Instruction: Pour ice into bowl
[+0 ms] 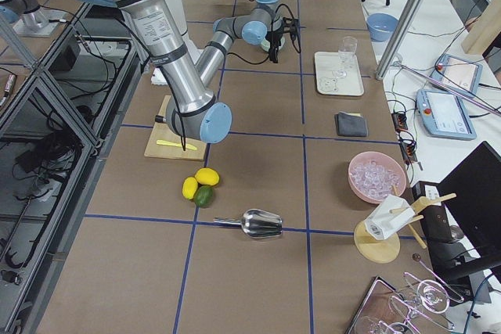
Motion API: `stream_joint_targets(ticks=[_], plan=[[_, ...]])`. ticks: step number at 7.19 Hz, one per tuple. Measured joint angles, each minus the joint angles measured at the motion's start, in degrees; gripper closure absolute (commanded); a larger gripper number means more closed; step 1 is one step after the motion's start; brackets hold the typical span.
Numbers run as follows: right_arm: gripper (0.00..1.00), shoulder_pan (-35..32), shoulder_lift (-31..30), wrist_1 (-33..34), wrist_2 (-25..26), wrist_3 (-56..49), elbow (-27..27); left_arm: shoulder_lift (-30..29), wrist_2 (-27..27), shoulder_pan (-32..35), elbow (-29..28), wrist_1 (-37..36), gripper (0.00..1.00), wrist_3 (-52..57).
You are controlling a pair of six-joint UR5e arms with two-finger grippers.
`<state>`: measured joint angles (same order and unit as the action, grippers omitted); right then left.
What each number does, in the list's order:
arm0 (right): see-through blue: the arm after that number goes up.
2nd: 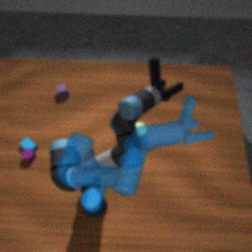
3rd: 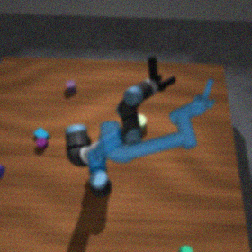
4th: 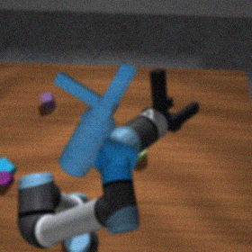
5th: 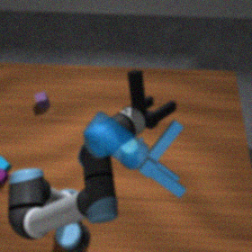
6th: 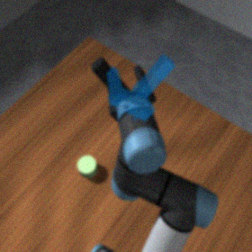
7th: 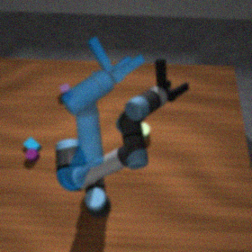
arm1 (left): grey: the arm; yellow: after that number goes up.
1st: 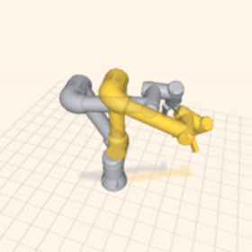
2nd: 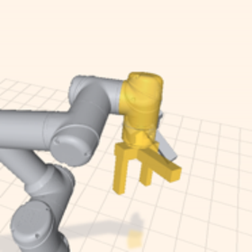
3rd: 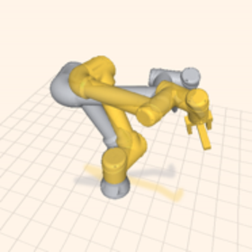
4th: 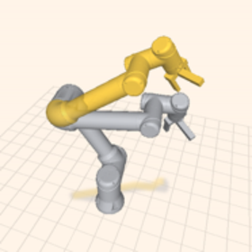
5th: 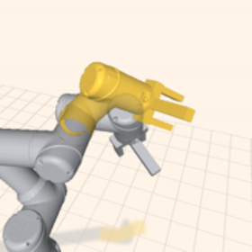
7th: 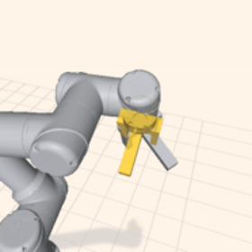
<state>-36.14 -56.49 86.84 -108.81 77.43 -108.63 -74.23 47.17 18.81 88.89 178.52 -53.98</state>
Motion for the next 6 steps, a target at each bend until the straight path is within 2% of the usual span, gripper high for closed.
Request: stream_joint_targets(ticks=[4, 6], plan=[[0.00, 0.4, 0.1, 0.0, 0.1, 0.2, 0.1, 2.1, 2.0, 2.6, 3.6, -0.2, 0.00, 0.7], [0.00, 2.1, 0.4, 0.0, 0.8, 1.0, 0.4, 2.2, 6.5, 7.3, 7.4, -2.6, 0.00, 4.1]])
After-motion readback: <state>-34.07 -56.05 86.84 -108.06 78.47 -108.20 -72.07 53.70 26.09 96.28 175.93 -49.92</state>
